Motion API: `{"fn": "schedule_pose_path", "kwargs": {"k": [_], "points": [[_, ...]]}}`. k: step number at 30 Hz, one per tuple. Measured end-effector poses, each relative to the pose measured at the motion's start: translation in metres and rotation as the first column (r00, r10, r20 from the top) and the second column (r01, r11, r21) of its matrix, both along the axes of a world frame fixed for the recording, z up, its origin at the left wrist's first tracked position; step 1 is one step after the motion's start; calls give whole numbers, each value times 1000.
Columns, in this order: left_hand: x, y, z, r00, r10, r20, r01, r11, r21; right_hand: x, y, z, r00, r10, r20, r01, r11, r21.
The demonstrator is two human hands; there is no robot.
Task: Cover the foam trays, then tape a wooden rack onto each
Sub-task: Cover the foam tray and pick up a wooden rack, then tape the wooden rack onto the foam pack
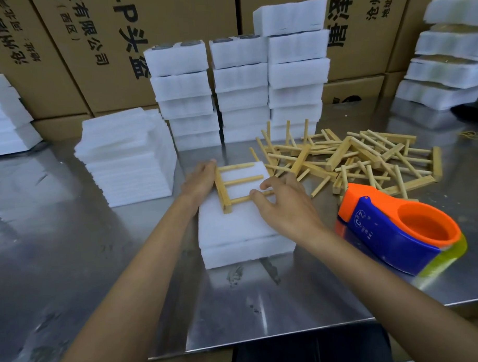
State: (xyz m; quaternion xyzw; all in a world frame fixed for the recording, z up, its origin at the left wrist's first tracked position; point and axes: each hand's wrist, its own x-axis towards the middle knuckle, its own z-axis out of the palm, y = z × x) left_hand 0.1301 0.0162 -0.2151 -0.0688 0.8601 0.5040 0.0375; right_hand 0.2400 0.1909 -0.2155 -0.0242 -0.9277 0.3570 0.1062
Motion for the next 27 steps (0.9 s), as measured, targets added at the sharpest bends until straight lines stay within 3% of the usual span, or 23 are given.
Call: {"fn": "schedule_pose_path", "kwargs": {"k": [9, 12, 15, 17, 19, 23, 27], "points": [[12, 0, 2, 1000, -16, 19, 15, 1000, 12, 11, 16, 7, 999, 41, 27, -39, 996, -86], [16, 0, 4, 998, 24, 54, -29, 995, 96, 19, 37, 15, 994, -88, -64, 96, 985, 142], [20, 1, 9, 997, -6, 73, -3, 993, 116, 36, 68, 11, 914, -305, -269, 394, 829, 397], [19, 4, 15, 1000, -14, 21, 14, 1000, 6, 51, 86, 1, 831, -418, -367, 554, 675, 486], [18, 5, 21, 998, 13, -59, -24, 983, -184, 62, 97, -7, 776, -484, -404, 630, 602, 490], [34, 21, 42, 964, -57, -258, -13, 965, -263, 77, 104, -14, 687, -585, -431, 723, 613, 321], [54, 55, 60, 910, -188, -369, 111, 969, -219, 84, 108, -20, 698, -586, -412, 714, 618, 330]]}}
